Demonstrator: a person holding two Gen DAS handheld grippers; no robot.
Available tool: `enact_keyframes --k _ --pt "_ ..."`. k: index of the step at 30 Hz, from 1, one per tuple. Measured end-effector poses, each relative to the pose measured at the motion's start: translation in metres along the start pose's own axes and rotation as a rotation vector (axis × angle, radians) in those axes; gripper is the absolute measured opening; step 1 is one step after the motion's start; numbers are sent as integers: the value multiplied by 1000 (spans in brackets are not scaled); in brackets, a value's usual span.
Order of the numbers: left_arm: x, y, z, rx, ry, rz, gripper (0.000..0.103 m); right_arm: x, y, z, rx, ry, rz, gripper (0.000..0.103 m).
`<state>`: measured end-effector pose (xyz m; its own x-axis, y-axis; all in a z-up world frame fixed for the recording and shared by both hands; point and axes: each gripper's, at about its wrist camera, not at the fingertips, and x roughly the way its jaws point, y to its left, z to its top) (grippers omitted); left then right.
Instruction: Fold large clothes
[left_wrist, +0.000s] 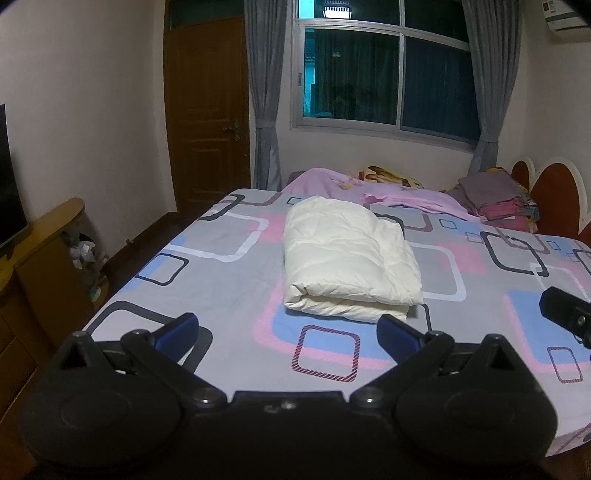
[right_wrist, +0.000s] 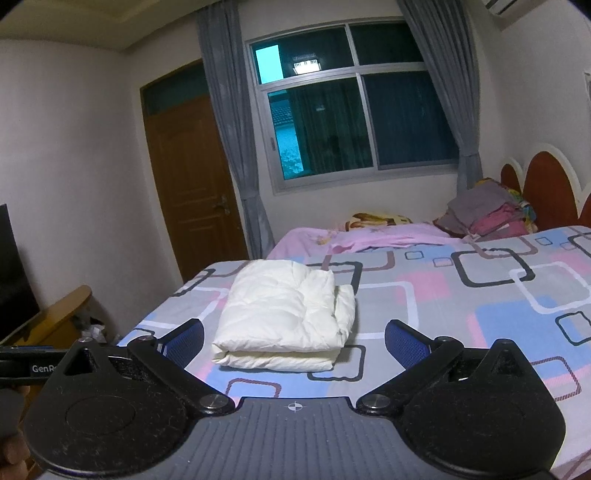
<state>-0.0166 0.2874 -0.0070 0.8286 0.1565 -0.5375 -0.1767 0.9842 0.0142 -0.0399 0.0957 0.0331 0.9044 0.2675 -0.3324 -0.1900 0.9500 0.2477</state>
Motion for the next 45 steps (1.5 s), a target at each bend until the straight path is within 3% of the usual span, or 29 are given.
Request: enact_keyframes --k 45 --pt "29 4 7 7 51 1 103 16 -3 1 5 52 1 103"
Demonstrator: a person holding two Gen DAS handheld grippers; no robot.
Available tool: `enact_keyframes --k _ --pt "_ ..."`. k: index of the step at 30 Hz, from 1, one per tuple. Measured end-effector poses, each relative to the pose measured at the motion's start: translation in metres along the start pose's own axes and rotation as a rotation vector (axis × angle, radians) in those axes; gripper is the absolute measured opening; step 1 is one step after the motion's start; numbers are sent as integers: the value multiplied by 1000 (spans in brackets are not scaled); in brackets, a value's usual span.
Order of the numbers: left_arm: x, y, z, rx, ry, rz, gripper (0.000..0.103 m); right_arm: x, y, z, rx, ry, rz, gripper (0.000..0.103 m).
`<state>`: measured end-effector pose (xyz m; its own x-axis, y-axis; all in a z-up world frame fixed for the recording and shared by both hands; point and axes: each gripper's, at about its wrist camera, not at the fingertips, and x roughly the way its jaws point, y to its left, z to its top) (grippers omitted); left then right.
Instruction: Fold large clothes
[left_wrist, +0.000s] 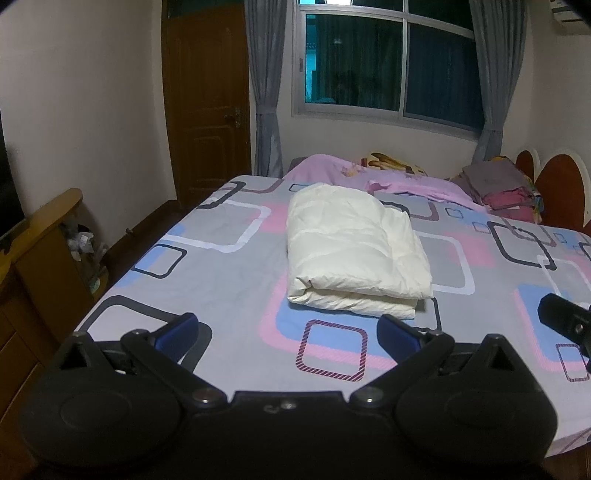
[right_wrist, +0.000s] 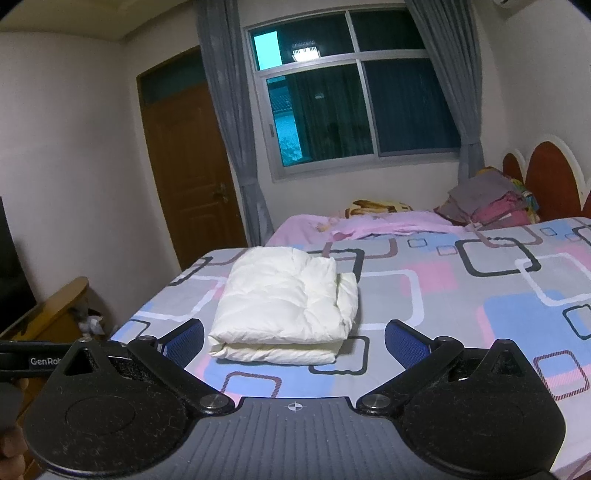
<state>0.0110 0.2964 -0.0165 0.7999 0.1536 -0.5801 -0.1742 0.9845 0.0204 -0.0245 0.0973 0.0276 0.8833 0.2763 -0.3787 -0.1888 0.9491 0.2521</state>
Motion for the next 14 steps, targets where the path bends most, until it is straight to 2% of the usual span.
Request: enact_keyframes --k 5,9,14 --pt "10 -2 2 17 1 -42 103 10 -3 0 2 14 -4 103" --pt "23 -9 2 56 -14 -26 101 21 -12 -1 18 29 -18 103" --pt "60 -7 6 63 28 -49 103 43 -28 -8 40 65 -62 103"
